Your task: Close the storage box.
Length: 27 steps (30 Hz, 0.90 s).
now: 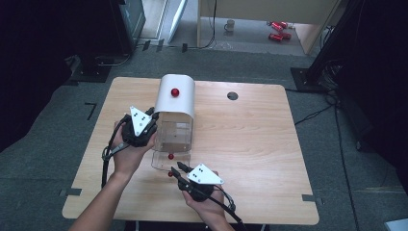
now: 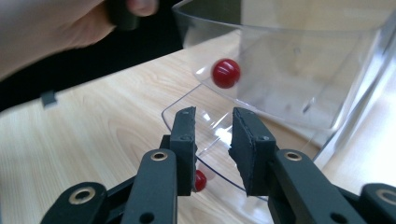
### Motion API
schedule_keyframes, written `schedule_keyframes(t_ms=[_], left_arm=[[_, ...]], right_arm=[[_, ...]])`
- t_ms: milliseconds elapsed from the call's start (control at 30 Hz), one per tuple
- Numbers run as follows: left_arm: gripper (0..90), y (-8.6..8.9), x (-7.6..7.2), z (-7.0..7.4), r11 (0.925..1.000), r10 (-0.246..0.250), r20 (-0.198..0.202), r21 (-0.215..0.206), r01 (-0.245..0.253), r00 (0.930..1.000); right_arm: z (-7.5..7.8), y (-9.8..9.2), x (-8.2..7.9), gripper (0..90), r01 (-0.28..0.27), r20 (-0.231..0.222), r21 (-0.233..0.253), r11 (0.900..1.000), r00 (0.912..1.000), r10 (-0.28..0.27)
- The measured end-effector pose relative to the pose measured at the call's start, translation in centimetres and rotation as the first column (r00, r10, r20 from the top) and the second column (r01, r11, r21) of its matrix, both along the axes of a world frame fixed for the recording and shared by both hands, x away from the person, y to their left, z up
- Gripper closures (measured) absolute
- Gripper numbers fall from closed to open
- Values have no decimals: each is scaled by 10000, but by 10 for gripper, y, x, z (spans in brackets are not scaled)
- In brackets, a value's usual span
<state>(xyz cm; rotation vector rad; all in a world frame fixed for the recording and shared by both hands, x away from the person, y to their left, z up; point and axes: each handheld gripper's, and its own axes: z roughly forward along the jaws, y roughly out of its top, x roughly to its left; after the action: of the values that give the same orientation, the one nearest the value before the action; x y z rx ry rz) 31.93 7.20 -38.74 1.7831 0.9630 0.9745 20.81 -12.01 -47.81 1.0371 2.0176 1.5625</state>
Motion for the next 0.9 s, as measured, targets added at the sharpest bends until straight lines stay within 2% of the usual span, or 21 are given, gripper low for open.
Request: schedule_keyframes(t_ms=[33, 67, 133, 200, 233, 267, 333, 433, 700, 800, 867, 900], left_arm=[[793, -2, -1, -1, 9998, 116, 71, 185, -118, 9999], [800, -2, -1, -1, 9998, 116, 71, 185, -118, 9999], [812, -4, -1, -2, 9988, 263, 199, 407, -271, 9995], [816, -5, -1, -2, 9983, 325, 238, 485, -336, 9992], [824, -7, -2, -3, 9968, 423, 342, 661, -445, 9985], [828, -7, -2, -3, 9968, 423, 342, 661, -445, 9985], [840, -9, -2, -4, 9940, 554, 489, 920, -597, 9973], [852, -9, -3, -4, 9926, 599, 522, 1023, -650, 9968], [877, -9, -6, -4, 9915, 825, 320, 984, -853, 9961], [880, -10, -9, -4, 9914, 851, 267, 971, -873, 9960], [881, -10, -11, -3, 9917, 809, 170, 986, -821, 9966], [881, -10, -11, -3, 9917, 809, 170, 986, -821, 9966]], right_arm=[[0, 2, 1, 719, 172, -161, 108, 9998, 9997, -170], [0, 2, 1, 719, 172, -161, 108, 9998, 9997, -170], [4, 8, 3, 713, 407, -427, 624, 9972, 9984, -381], [6, 11, 4, 705, 522, -489, 660, 9965, 9976, -490], [8, 14, 6, 699, 744, -724, 756, 9944, 9950, -690], [8, 15, 8, 700, 808, -836, 870, 9929, 9938, -735], [10, 16, 9, 708, 944, -745, 988, 9906, 9934, -872], [14, 15, 10, 727, 1185, -692, 997, 9879, 9913, -1119], [18, 14, 10, 792, 1249, -484, 956, 9876, 9915, -1207], [20, 13, 9, 803, 1338, -315, 1091, 9850, 9909, -1311], [25, 9, 10, 804, 1600, 49, 1230, 9794, 9868, -1618], [27, 8, 11, 802, 1607, 10, 1263, 9789, 9868, -1622]])
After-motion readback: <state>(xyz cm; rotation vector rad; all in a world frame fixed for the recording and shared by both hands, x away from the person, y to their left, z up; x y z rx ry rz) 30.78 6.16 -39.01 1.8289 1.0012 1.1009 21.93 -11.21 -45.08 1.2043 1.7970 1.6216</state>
